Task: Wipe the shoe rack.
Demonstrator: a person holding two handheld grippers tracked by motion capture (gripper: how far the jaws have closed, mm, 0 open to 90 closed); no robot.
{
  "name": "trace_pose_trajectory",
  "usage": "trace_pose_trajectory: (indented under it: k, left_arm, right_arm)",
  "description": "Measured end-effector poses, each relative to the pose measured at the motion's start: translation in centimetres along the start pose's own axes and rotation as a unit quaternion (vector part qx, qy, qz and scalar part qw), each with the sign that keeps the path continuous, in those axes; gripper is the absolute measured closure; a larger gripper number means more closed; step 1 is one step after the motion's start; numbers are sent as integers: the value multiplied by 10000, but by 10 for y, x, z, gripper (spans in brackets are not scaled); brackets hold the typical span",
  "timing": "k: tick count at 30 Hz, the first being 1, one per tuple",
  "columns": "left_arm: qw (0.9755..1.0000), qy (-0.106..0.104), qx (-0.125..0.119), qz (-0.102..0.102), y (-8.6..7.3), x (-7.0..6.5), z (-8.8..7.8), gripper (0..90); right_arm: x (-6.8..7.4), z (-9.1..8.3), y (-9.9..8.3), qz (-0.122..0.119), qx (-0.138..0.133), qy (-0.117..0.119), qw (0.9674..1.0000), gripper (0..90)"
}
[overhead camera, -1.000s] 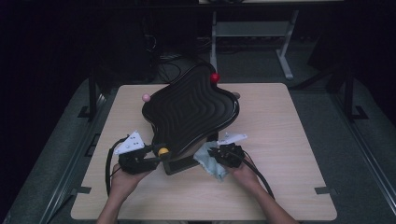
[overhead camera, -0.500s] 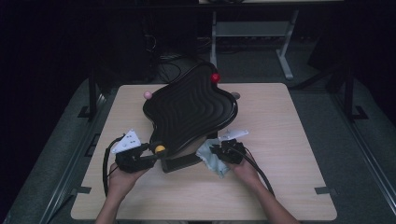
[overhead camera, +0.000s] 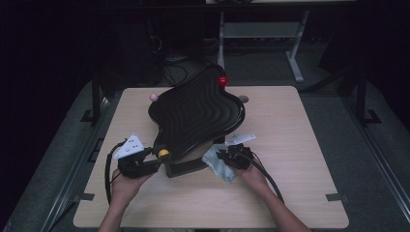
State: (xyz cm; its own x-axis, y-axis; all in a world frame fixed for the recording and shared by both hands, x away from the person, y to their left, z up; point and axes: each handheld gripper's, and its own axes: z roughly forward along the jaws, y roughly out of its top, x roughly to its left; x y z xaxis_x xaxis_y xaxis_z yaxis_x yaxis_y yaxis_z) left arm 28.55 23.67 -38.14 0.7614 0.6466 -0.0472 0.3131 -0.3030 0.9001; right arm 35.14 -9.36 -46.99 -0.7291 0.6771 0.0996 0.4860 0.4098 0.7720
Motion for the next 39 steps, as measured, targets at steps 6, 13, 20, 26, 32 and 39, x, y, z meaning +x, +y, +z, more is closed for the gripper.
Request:
trace_pose_trajectory:
  k: [6,13,20,26,32,39]
  left_arm:
    - [10000,69,-44,2,1,1,-2,538]
    - [10000,47,55,49,2,-1,1,561]
    - [9999,35,81,78,1,-1,2,600]
    - [9998,-103,79,156,0,-3,2,603]
    - [9998,-134,59,139,0,-4,2,603]
    - [9996,-211,39,206,1,-9,5,603]
  right_arm:
    - [0,1,4,-125,-5,-63,9999,819]
    - [2,2,5,-39,-52,-46,10000,820]
    - [-2,1,9,-24,-79,-37,10000,820]
    - [6,-1,6,-158,33,151,9998,820]
    - [5,-7,6,-107,-86,82,9999,819]
    - [-5,-8,14,28,-111,43,9999,820]
